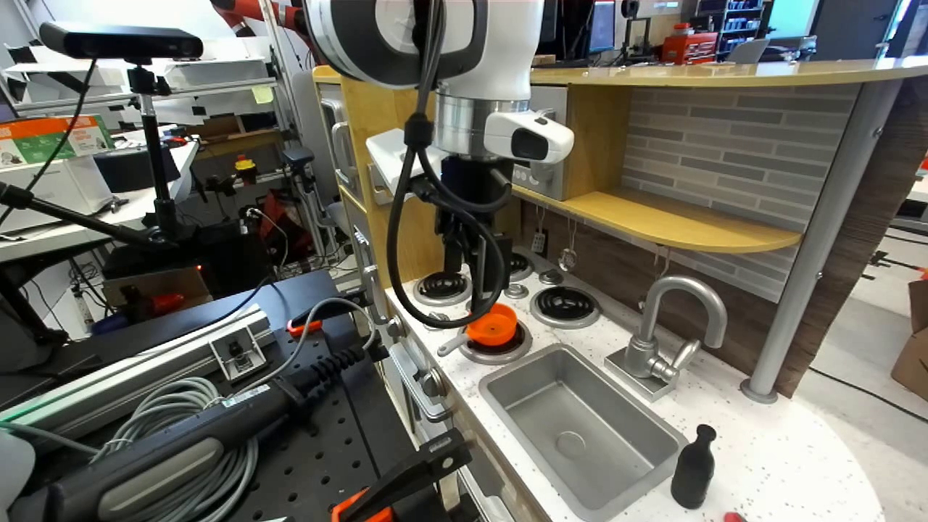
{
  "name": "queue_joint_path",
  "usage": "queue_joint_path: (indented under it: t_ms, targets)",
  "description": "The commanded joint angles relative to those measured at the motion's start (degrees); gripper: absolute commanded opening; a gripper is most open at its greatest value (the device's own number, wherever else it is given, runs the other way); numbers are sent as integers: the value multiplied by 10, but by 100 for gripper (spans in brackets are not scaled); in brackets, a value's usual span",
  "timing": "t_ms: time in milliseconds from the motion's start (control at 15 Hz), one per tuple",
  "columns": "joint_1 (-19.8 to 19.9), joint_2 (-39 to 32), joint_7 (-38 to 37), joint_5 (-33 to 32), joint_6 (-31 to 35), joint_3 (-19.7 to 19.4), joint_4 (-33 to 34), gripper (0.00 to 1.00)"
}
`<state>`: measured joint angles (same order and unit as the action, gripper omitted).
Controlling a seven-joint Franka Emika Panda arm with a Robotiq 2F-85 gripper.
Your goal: Remove the orange block from the orange pan and place it on the right side of the counter
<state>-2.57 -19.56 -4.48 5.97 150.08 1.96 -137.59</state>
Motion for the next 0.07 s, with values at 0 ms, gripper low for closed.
queue_joint_path:
  t_ms: [0]
  targets:
    - [1,0,-1,-1,-2,1,1,100]
